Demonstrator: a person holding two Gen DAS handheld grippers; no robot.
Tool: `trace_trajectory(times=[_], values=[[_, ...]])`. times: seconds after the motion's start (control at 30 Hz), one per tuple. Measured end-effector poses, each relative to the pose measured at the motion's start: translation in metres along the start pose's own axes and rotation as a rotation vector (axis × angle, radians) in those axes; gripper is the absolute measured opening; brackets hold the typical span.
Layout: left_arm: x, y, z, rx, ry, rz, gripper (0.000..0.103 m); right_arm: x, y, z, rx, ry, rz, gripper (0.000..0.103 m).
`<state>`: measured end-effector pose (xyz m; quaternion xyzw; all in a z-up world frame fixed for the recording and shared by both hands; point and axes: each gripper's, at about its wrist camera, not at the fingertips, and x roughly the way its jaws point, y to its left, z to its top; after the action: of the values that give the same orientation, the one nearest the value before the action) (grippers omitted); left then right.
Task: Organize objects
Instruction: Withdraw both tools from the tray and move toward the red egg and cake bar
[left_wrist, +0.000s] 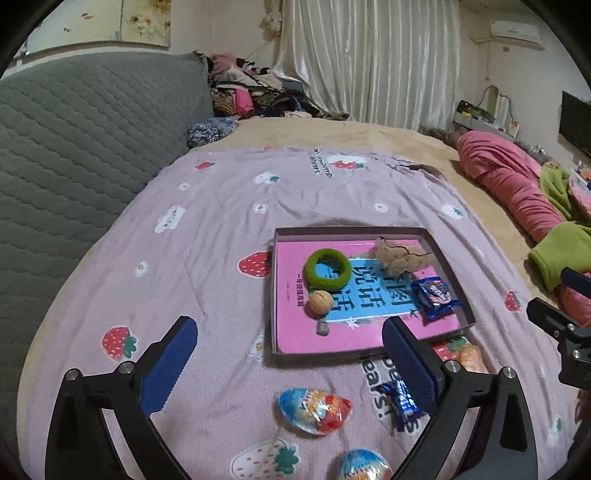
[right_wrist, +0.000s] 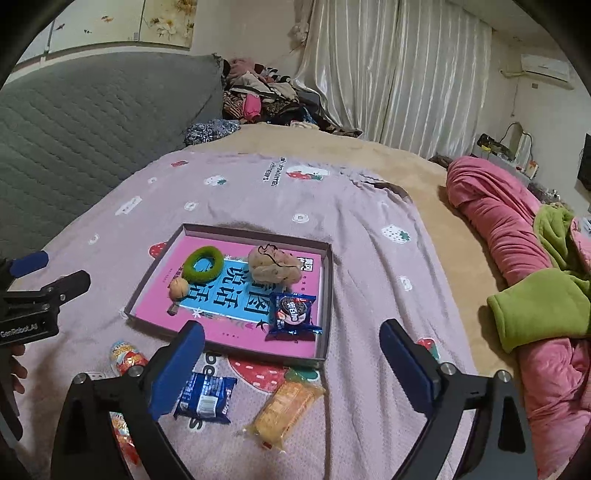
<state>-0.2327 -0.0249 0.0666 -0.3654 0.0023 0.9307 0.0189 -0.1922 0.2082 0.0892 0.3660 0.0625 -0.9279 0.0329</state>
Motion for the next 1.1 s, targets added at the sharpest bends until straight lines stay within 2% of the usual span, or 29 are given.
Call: trace_trajectory(times=[0.3,1.1], values=[[-0.03,-0.003,-0.009,-0.007,-0.004,-0.029,0.102,-0.033,-0.006,-0.005,0.017,-0.026,-0.017,0.098],[-0.128,-0.025,-0.029,0.044,-0.088,-0.008,0.102,-0.125,-0.002,-0.021,-0.013,-0.119,-0.046,0.101]])
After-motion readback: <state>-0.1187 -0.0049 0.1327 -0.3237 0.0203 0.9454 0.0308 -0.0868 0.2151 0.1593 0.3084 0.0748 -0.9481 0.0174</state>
